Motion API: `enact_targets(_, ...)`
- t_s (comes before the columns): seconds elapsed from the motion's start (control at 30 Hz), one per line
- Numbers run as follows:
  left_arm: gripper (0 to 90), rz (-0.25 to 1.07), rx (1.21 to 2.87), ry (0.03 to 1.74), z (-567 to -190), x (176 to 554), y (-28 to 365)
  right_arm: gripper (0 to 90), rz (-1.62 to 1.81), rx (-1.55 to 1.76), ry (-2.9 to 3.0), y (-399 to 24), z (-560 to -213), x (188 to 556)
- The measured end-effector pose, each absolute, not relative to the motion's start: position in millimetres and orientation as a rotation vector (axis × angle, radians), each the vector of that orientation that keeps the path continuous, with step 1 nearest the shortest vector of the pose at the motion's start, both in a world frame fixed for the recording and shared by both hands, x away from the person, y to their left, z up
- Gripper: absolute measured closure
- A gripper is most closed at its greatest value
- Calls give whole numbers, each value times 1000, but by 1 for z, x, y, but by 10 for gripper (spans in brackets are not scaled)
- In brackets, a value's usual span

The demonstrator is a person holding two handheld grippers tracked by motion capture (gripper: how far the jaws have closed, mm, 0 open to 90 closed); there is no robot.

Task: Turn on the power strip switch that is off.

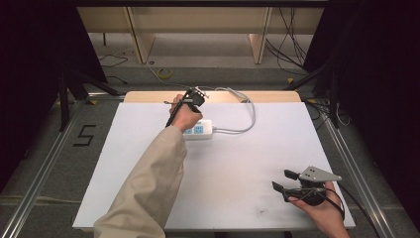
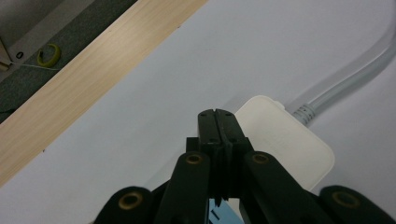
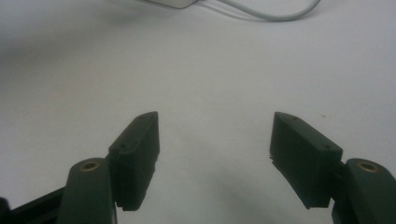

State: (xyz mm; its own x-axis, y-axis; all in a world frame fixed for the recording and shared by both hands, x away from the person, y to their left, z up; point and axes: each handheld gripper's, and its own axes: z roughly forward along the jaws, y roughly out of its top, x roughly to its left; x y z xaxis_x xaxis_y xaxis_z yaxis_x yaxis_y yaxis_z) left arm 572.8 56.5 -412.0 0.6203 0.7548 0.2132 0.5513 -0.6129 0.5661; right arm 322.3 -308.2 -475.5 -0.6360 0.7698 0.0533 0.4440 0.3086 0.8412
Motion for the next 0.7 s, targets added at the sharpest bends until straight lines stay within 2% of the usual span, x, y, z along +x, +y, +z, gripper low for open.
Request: enact_targets(0.7, 899, 596, 2422, 999, -416, 575, 68, 340, 1251, 1088, 2222, -308, -475, 323)
